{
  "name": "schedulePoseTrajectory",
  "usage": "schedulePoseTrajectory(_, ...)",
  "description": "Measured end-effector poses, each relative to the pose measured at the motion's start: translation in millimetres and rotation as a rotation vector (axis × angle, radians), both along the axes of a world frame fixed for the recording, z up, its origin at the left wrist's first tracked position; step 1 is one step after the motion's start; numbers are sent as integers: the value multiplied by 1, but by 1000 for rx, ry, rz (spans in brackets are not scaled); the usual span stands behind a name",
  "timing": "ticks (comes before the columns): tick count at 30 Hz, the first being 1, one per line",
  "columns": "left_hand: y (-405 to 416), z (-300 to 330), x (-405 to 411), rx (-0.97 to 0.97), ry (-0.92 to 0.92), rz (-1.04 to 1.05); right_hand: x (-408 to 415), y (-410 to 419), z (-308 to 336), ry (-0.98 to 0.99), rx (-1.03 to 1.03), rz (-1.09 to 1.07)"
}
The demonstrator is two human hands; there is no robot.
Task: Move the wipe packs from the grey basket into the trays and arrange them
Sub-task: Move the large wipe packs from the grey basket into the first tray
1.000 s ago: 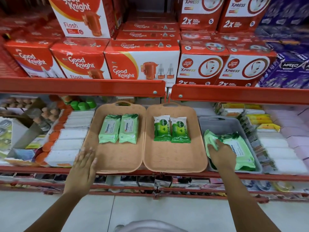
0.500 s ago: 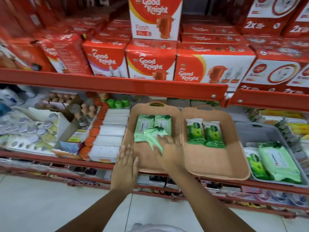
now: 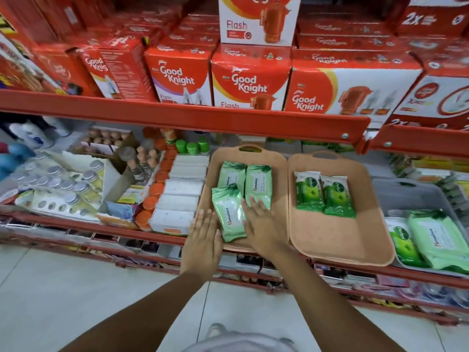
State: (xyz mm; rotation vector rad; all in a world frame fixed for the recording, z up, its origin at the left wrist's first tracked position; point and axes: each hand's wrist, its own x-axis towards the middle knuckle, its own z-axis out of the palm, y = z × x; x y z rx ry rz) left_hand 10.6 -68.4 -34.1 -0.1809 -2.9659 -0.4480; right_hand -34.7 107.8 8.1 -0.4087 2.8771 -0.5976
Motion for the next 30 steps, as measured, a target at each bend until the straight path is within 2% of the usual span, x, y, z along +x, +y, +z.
schedulePoseTrajectory(4,0,-2,-1,34,17,0,20,65,11,200,36,-210)
schedulePoseTrajectory(6,0,-1,-2,46,31,-3,28,116,11,229,95,-371)
schedulePoseTrajectory(11,3,0,0,37,18,11,41,253,7,183,160,-779)
schedulePoseTrajectory(15,-1,-6,-2,-28,-9,10,42,320,4,17,270,-942)
schedulePoseTrajectory(18,-1,-6,-2,-43,-16,17,41,339,-4,-192,301,-964)
schedulePoseTrajectory(20,0,-6,-1,-45,-19,23,41,341,-10,-216,319,-950)
schedulePoseTrajectory(26,0,-6,-1,-35,-16,32,38,316,1,15,265,-941)
schedulePoseTrajectory(30,1,-5,0,-10,-8,29,39,250,21,215,150,-788)
